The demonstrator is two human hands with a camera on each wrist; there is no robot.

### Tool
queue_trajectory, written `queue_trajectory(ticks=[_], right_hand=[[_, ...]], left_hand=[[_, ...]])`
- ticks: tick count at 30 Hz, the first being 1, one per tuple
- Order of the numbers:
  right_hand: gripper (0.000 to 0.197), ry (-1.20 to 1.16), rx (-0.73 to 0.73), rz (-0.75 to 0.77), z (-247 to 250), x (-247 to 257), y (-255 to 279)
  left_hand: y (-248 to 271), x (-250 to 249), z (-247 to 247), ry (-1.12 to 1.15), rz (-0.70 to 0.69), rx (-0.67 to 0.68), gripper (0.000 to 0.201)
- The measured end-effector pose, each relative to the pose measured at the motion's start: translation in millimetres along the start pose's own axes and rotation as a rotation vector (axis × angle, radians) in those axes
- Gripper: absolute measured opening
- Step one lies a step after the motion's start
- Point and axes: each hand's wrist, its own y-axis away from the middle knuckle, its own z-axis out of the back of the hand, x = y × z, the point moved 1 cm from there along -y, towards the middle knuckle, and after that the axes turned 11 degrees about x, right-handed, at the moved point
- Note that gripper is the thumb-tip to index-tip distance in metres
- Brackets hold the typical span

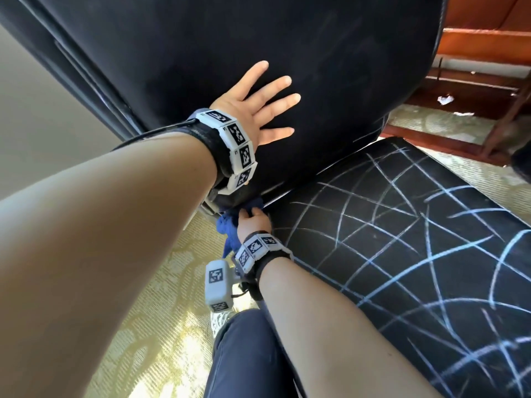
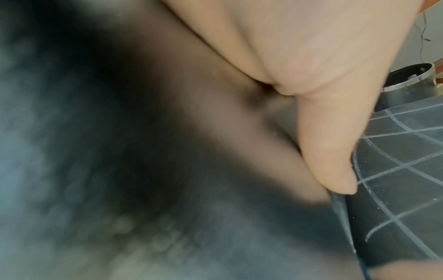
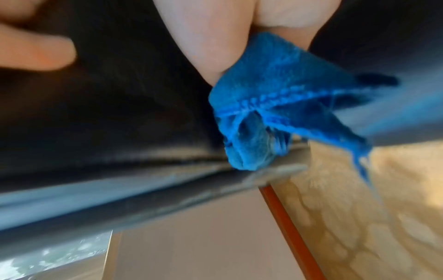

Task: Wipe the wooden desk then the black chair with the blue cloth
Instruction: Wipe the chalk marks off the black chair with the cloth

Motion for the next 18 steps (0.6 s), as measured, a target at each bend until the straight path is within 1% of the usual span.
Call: queue_trajectory(ticks=[3,5,6,8,9,10,11,13,14,16,17,18], right_hand=[[0.036,-0.015,-0.082,-0.031,34,1,-3],[0.038,-0.072,-0.215,-0.044,67,3,-14],[0.04,-0.064,-0.266,-0.035,82,8,-17],[0.044,-0.023,-0.328,-0.047,97,17,-22],[0.045,-0.06,-0.335,-0.043,98,24,-23],[0.045,-0.108,-0.319,-0.034,95,28,-28],[0.044,-0.203,-0.29,-0.04,87,33,-28],[0.044,-0.238,-0.232,-0.067,69,32,-33],[0.042,-0.227,-0.195,-0.058,58,29,-35],[0.041,-0.102,-0.133,-0.042,36,22,-30],[0.041,-0.043,-0.084,-0.039,26,18,-24],[0.042,-0.044,-0.02,-0.017,17,14,-17]], left_hand=[[1,0,2,0.011,-0.002,0.006,0.093],[1,-1,2,0.011,-0.001,0.007,0.093],[-1,-2,1,0.008,0.004,0.008,0.093],[-3,-2,0,-0.013,0.004,-0.004,0.094],[-4,-2,-1,-0.027,0.0,-0.018,0.094],[-5,-1,-2,-0.04,-0.001,-0.027,0.094],[-7,-1,-3,-0.047,-0.003,-0.029,0.095],[-11,0,-6,-0.049,-0.005,-0.028,0.096],[-14,1,-8,-0.047,-0.003,-0.027,0.098],[-19,2,-11,-0.042,0.002,-0.037,0.103],[-19,2,-12,-0.044,0.004,-0.04,0.106],[-20,2,-12,-0.044,0.003,-0.037,0.107]])
